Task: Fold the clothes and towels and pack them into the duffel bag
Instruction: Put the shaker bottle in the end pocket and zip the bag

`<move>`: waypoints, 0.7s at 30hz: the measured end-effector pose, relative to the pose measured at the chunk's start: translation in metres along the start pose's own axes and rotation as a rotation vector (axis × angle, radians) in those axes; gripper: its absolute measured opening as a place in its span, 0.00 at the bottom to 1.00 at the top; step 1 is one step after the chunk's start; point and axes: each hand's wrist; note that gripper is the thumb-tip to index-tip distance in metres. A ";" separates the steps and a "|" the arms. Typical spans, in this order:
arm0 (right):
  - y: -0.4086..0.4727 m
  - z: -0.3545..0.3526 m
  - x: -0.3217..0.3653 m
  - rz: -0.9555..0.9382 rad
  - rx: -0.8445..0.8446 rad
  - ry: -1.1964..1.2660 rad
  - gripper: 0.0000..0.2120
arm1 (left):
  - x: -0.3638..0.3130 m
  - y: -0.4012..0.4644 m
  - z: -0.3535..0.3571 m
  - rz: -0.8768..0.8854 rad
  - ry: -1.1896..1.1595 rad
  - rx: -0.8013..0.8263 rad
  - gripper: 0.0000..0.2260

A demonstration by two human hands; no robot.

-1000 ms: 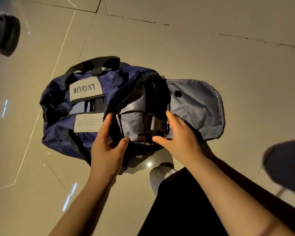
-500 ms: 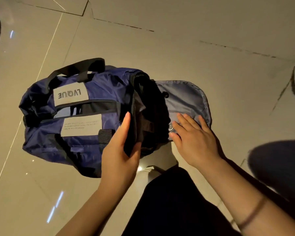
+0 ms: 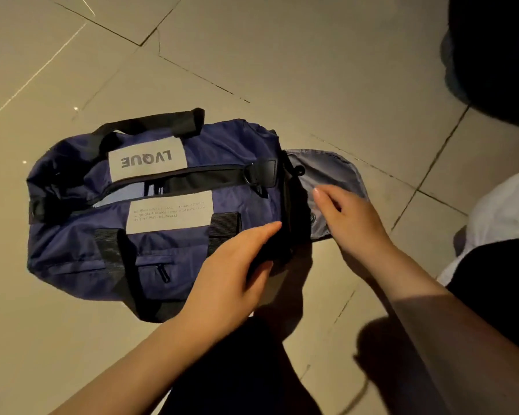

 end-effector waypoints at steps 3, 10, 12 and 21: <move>-0.038 0.006 0.049 -0.132 -0.149 0.207 0.23 | 0.011 -0.005 -0.021 0.013 0.152 -0.085 0.13; -0.043 0.010 0.092 -0.040 -0.122 0.346 0.29 | 0.083 -0.027 -0.086 -0.172 0.553 -0.002 0.20; -0.044 -0.012 0.091 0.026 -0.046 0.465 0.30 | 0.096 -0.041 -0.090 -0.195 0.618 0.081 0.24; -0.021 -0.053 0.093 0.167 -0.174 0.550 0.26 | 0.078 -0.047 -0.077 -0.007 0.581 -0.036 0.27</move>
Point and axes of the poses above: each hand's wrist, its own y-axis towards the middle knuckle, its own z-axis out of the palm, x = y × z, and after that the axes turned 14 degrees about z, right-handed
